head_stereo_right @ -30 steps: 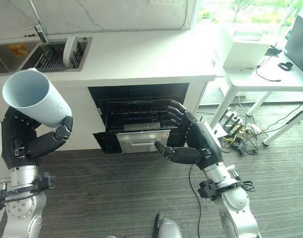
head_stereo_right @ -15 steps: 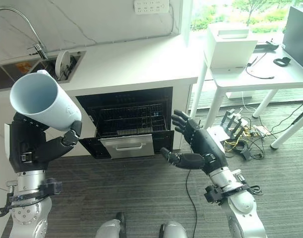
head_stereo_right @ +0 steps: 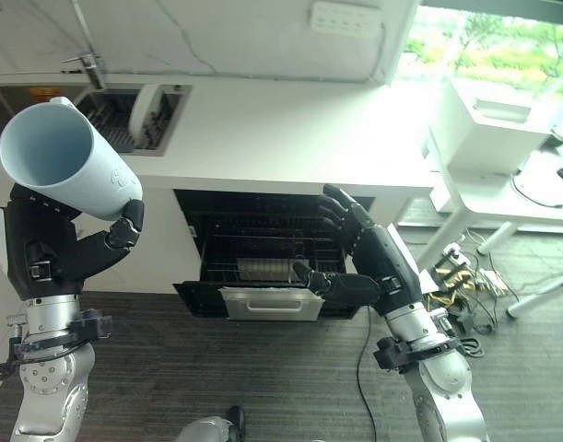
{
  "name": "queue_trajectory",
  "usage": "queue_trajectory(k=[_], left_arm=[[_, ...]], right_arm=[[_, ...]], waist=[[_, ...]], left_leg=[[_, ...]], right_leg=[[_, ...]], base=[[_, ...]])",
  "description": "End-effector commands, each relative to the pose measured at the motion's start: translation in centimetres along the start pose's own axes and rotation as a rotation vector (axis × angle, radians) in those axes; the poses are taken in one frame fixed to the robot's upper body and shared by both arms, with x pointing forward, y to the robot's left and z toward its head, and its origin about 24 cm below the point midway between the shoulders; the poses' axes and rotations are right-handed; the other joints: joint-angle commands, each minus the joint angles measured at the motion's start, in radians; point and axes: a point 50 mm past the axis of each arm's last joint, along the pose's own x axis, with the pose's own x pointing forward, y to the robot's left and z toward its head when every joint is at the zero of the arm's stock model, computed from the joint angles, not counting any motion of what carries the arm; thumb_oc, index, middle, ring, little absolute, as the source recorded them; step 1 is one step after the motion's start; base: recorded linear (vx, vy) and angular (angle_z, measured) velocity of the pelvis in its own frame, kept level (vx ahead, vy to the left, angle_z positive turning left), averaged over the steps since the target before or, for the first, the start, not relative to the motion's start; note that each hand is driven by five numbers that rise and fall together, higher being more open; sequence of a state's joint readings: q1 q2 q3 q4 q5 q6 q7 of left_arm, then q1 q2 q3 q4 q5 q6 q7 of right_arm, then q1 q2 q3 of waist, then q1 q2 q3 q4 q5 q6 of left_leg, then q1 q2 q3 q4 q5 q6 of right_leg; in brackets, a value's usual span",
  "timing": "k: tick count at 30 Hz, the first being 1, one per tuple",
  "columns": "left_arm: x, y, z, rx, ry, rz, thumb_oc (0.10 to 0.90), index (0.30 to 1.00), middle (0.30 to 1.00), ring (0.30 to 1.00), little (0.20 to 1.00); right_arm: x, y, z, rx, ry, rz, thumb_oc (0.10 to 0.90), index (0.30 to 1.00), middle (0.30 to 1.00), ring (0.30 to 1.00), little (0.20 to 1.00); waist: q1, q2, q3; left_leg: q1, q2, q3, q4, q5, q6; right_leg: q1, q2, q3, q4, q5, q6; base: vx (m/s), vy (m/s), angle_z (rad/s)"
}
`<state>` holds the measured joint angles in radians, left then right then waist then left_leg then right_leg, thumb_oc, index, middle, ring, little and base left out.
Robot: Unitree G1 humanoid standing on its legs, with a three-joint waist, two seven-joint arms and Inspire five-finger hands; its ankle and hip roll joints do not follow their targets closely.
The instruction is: Place the dishes in the dishwasher.
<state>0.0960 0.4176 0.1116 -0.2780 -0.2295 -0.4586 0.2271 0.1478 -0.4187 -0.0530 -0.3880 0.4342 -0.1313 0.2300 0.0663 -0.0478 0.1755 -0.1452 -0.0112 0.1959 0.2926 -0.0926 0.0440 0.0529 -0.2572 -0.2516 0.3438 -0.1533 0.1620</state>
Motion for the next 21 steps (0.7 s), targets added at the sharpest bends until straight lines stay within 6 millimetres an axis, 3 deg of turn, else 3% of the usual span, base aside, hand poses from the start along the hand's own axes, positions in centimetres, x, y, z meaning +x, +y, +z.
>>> queue_trajectory(k=[1, 3, 4, 6, 7, 8, 9, 10, 11, 15, 21], left_arm=[[1.57, -0.03, 3.94, 0.022, -0.236, -0.051, 0.400, 0.300, 0.300, 0.300, 0.300], [1.37, -0.14, 3.92, 0.032, -0.231, -0.050, 0.400, 0.300, 0.300, 0.300, 0.300], [1.40, -0.14, 3.90, 0.037, -0.228, -0.045, 0.400, 0.300, 0.300, 0.300, 0.300], [1.62, 0.02, 3.88, 0.039, -0.223, -0.043, 0.400, 0.300, 0.300, 0.300, 0.300], [1.80, 0.07, 3.88, 0.039, -0.225, -0.044, 0.400, 0.300, 0.300, 0.300, 0.300], [1.89, 0.17, 3.91, 0.040, -0.227, -0.044, 0.400, 0.300, 0.300, 0.300, 0.300], [1.91, 0.21, 3.93, 0.041, -0.228, -0.043, 0.400, 0.300, 0.300, 0.300, 0.300], [1.68, 0.16, 3.91, 0.039, -0.227, -0.033, 0.400, 0.300, 0.300, 0.300, 0.300], [1.59, 0.06, 3.88, 0.040, -0.233, -0.025, 0.400, 0.300, 0.300, 0.300, 0.300], [1.51, 0.05, 3.79, 0.033, -0.222, 0.005, 0.400, 0.300, 0.300, 0.300, 0.300], [1.23, -0.14, 3.77, 0.025, -0.200, 0.006, 0.400, 0.300, 0.300, 0.300, 0.300]], right_arm=[[0.61, -0.08, 2.94, -0.027, -0.196, -0.014, 0.800, 0.900, 0.900, 0.900, 0.900], [0.50, 0.32, 2.67, -0.018, -0.185, 0.004, 0.800, 0.900, 0.900, 0.900, 0.900], [0.55, 0.48, 2.48, -0.016, -0.176, 0.014, 0.800, 0.900, 0.900, 0.900, 0.900], [0.68, 0.40, 2.39, -0.010, -0.168, 0.022, 0.800, 0.900, 0.900, 0.900, 0.900], [0.66, 0.23, 2.44, -0.008, -0.171, 0.022, 0.800, 0.900, 0.900, 0.900, 0.900], [0.52, -0.06, 2.52, -0.006, -0.175, 0.020, 0.800, 0.900, 0.900, 0.900, 0.900], [0.46, -0.19, 2.57, -0.004, -0.178, 0.020, 0.800, 0.900, 0.900, 0.900, 0.900], [0.41, -0.11, 2.73, -0.005, -0.185, 0.028, 0.800, 0.900, 0.900, 0.900, 0.900], [0.52, 0.20, 2.76, -0.009, -0.186, 0.046, 0.800, 0.900, 0.900, 0.900, 0.900], [0.86, 0.28, 2.85, -0.029, -0.178, 0.057, 0.800, 0.900, 0.900, 0.900, 0.900], [1.06, -0.20, 3.35, -0.027, -0.184, 0.041, 0.800, 0.900, 0.900, 0.900, 0.900]], waist=[[-0.037, 0.026, -0.052], [-0.047, 0.035, -0.039], [-0.050, 0.037, -0.033], [-0.052, 0.031, -0.033], [-0.056, 0.024, -0.028], [-0.065, 0.004, -0.013], [-0.068, -0.006, -0.011], [-0.105, -0.010, -0.001], [-0.114, -0.010, -0.006], [-0.114, -0.015, -0.031], [-0.120, 0.003, -0.066]], left_leg=[[-0.014, 0.031, -0.090, 0.007, -0.115, -0.014], [0.006, 0.033, -0.095, 0.007, -0.126, -0.007], [0.012, 0.036, -0.094, 0.007, -0.125, -0.010], [0.017, 0.041, -0.092, 0.007, -0.126, -0.020], [0.025, 0.043, -0.088, 0.007, -0.132, -0.026], [0.045, 0.035, -0.076, 0.007, -0.145, -0.034], [0.051, 0.030, -0.066, 0.007, -0.153, -0.035], [0.094, 0.016, -0.070, 0.007, -0.182, -0.031], [0.110, 0.007, -0.083, 0.007, -0.201, -0.025], [0.133, 0.009, -0.079, 0.007, -0.225, -0.027], [0.179, 0.052, -0.072, 0.007, -0.236, -0.060]], right_leg=[[0.049, 0.101, -0.031, 0.072, 0.193, 0.025], [-0.033, 0.085, -0.029, 0.185, 0.200, 0.010], [-0.079, 0.084, -0.035, 0.172, 0.172, -0.005], [-0.094, 0.106, -0.047, 0.076, 0.140, -0.019], [-0.098, 0.110, -0.061, -0.031, 0.138, -0.017], [-0.164, 0.077, -0.058, -0.044, 0.099, -0.011], [-0.200, 0.061, -0.047, -0.044, 0.088, -0.005], [-0.332, 0.045, 0.047, -0.044, 0.127, 0.010], [-0.345, 0.051, 0.077, -0.044, 0.126, 0.011], [-0.325, 0.058, 0.068, -0.044, 0.113, 0.018], [-0.257, 0.099, 0.050, -0.044, 0.056, -0.018]], base=[[0.20, 0.205, 0.20], [0.15, 0.150, 0.01], [0.12, 0.024, -0.14], [0.15, -0.114, -0.08], [0.17, -0.246, -0.15], [0.17, -0.244, -0.36], [0.36, -0.335, -0.43], [0.44, -0.337, -0.38], [0.46, -0.379, 0.02], [0.18, -0.232, 0.36], [0.22, -0.303, 0.17]])
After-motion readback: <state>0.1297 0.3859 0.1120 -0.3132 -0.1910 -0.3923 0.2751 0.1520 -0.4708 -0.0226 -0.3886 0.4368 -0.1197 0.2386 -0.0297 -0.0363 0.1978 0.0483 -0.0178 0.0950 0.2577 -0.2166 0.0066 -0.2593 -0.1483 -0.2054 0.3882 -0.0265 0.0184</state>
